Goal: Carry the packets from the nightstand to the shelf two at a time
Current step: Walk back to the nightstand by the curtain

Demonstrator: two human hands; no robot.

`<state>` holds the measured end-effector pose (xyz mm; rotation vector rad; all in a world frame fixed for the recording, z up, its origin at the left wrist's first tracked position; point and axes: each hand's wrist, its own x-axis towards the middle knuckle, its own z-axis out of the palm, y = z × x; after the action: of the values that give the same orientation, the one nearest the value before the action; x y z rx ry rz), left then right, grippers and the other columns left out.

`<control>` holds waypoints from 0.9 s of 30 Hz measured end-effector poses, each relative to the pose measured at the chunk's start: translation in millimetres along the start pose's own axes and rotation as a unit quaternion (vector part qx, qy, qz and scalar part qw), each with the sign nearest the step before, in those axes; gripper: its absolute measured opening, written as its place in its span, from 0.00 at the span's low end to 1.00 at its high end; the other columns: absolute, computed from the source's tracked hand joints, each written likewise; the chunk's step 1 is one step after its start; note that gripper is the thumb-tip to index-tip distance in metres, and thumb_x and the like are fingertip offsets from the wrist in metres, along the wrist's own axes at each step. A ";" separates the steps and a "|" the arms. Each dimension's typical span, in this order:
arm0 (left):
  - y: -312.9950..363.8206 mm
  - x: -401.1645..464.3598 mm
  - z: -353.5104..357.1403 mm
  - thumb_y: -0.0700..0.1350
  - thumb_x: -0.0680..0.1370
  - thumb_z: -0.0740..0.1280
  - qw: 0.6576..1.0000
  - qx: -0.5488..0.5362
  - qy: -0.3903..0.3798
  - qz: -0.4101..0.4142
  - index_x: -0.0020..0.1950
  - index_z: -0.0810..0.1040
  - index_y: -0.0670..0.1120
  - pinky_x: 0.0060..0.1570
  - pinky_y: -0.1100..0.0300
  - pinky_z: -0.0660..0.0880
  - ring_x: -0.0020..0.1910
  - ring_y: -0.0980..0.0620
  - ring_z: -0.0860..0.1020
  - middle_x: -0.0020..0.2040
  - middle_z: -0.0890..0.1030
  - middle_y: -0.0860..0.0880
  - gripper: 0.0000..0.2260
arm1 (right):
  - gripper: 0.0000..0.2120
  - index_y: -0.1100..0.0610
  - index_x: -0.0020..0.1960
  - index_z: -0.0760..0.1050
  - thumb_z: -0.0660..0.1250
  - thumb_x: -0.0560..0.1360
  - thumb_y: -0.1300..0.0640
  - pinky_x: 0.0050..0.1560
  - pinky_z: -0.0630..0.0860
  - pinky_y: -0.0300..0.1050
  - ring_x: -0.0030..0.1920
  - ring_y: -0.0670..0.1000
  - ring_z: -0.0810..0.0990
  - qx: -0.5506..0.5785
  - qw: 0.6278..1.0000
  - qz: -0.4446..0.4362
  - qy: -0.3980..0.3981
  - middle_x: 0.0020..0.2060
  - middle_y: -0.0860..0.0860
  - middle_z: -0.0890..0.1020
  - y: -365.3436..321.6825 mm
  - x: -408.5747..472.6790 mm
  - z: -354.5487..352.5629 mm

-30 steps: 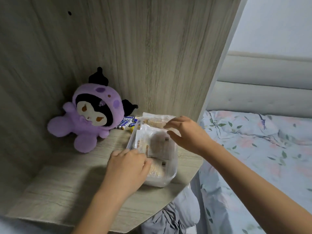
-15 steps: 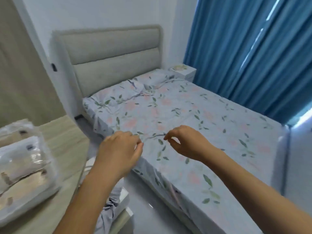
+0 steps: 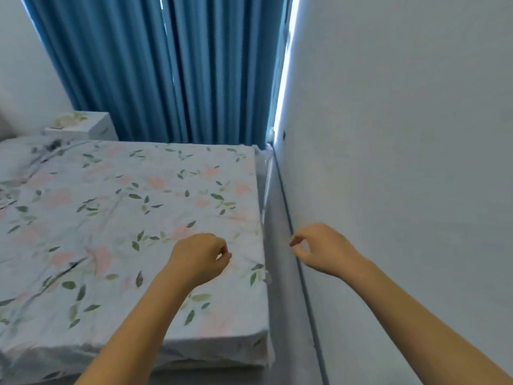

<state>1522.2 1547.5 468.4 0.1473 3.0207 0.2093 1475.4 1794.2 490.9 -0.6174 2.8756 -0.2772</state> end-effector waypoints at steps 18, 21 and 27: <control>184.8 218.0 39.1 0.55 0.80 0.58 0.993 -0.007 -0.084 0.079 0.58 0.78 0.51 0.51 0.56 0.76 0.52 0.51 0.78 0.56 0.80 0.52 0.15 | 0.18 0.46 0.65 0.73 0.62 0.77 0.43 0.53 0.72 0.41 0.58 0.45 0.76 0.044 0.990 0.130 0.002 0.59 0.42 0.79 237.7 12.9 -23.8; 181.5 258.0 35.3 0.55 0.80 0.58 0.993 -0.019 -0.082 0.079 0.58 0.78 0.51 0.49 0.58 0.76 0.50 0.52 0.78 0.55 0.81 0.52 0.14 | 0.17 0.47 0.65 0.73 0.62 0.78 0.44 0.52 0.72 0.41 0.58 0.46 0.76 0.049 0.991 0.125 0.007 0.59 0.43 0.79 251.8 52.5 -30.2; 145.1 367.2 28.1 0.56 0.81 0.58 0.994 -0.059 -0.079 0.053 0.62 0.76 0.52 0.52 0.55 0.77 0.52 0.51 0.79 0.58 0.80 0.52 0.15 | 0.17 0.48 0.64 0.75 0.63 0.77 0.45 0.48 0.71 0.40 0.57 0.47 0.76 0.055 0.994 0.092 0.017 0.58 0.44 0.80 281.2 182.6 -47.7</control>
<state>1175.1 1732.5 423.7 0.2984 2.8361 0.3674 1192.8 1976.0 449.0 -0.3298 2.8996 -0.4188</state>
